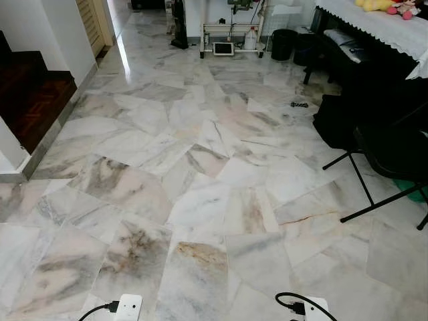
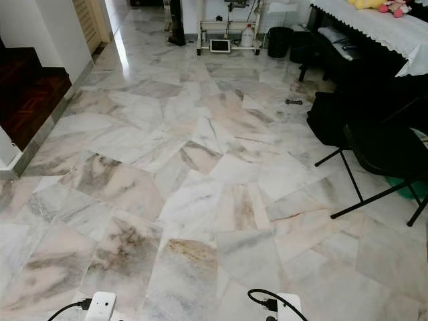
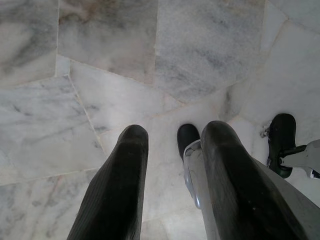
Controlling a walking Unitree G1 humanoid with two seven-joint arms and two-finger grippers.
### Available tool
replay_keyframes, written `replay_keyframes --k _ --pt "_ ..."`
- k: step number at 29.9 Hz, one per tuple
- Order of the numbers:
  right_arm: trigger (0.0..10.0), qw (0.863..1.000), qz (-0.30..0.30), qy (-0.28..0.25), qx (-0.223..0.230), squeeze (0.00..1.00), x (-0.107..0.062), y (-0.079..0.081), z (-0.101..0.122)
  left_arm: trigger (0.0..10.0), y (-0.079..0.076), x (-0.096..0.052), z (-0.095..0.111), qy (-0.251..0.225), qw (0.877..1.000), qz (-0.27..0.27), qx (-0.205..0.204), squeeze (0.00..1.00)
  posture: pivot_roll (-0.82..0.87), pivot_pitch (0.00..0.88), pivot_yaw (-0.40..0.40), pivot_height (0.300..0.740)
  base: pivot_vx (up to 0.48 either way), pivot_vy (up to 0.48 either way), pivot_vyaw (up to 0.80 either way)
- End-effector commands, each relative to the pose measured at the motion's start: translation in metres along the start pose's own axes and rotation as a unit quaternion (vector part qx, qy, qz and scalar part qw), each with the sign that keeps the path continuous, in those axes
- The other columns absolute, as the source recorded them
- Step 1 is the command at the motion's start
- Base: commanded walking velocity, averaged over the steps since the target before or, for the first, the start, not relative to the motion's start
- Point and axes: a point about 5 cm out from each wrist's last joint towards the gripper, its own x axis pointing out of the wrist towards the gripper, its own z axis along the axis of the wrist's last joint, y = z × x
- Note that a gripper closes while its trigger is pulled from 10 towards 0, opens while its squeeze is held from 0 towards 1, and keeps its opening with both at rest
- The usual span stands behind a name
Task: Setting the table
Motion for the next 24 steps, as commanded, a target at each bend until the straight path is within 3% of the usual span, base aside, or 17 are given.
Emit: replay_keyframes --k 1,24 --pt "10.0 0.997 0.045 -0.017 0.066 0.0 0.006 0.0129 0.025 10.0 0.0101 0.0042 0.0252 -0.026 0.996 -0.012 -0.087 0.0 0.1 0.0 -0.102 0.74 0.0 0.0 0.0" --pt "10.0 0.997 0.045 -0.015 0.06 0.0 0.006 0.0129 0.0246 10.0 0.0098 0.0042 0.0253 -0.026 0.996 -0.013 -0.087 0.0 0.1 0.0 -0.102 0.74 0.0 0.0 0.0"
